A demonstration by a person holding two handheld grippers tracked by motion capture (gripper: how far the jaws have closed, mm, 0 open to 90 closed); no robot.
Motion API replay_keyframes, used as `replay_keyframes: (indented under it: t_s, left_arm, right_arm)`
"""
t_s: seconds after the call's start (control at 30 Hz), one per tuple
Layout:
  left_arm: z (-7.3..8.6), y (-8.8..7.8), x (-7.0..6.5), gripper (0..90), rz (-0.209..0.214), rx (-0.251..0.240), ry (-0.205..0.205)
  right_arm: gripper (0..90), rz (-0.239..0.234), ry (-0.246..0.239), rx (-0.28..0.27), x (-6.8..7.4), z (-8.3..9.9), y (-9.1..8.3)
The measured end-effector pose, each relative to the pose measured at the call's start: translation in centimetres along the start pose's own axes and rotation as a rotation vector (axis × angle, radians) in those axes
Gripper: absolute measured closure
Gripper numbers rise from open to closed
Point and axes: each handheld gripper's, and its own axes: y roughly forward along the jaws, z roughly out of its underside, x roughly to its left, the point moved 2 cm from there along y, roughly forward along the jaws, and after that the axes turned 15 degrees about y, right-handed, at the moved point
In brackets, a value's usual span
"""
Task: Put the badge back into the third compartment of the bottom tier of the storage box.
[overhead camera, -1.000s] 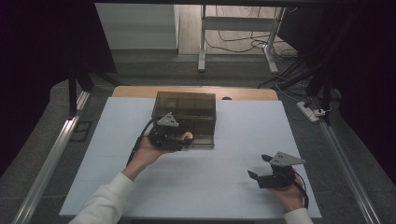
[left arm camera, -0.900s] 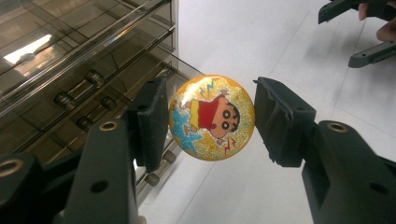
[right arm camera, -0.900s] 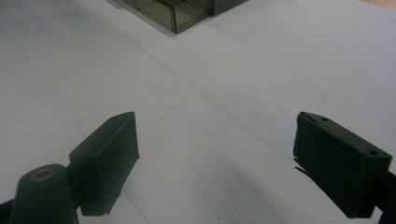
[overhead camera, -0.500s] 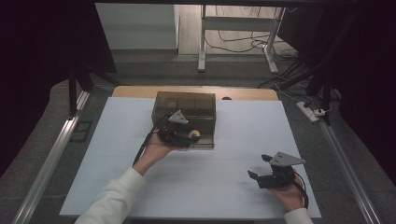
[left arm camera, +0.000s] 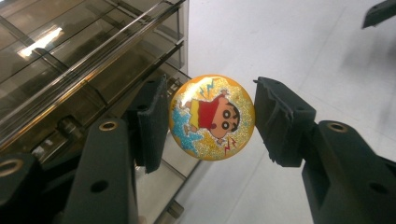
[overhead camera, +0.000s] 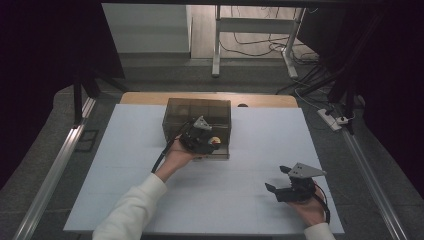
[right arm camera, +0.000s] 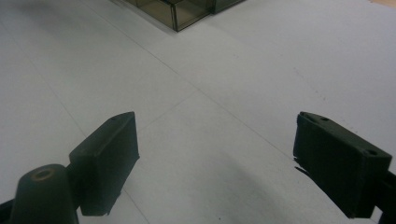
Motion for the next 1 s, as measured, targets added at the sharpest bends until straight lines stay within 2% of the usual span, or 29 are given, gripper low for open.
replay_keyframes:
  t_s: [0.17, 0.4, 0.8, 1.0]
  left_arm:
    - [-0.1, 1.0, 0.1, 45.6, -0.006, 0.019, 0.005]
    - [0.1, 2.1, 0.6, 45.6, -0.017, 0.035, -0.019]
    - [0.4, 4.0, 1.0, 45.6, -0.030, 0.070, -0.023]
    - [0.3, 4.3, 1.0, 45.5, -0.028, 0.074, -0.017]
  right_arm:
    - [13.7, -0.003, -0.004, -0.002, 0.1, 0.0, 0.0]
    - [13.7, -0.004, -0.002, 0.003, 0.1, 0.0, 0.1]
    - [13.7, -0.002, -0.001, 0.008, 0.0, 0.1, 0.1]
    - [13.7, 0.000, -0.001, 0.007, 0.0, 0.1, 0.1]
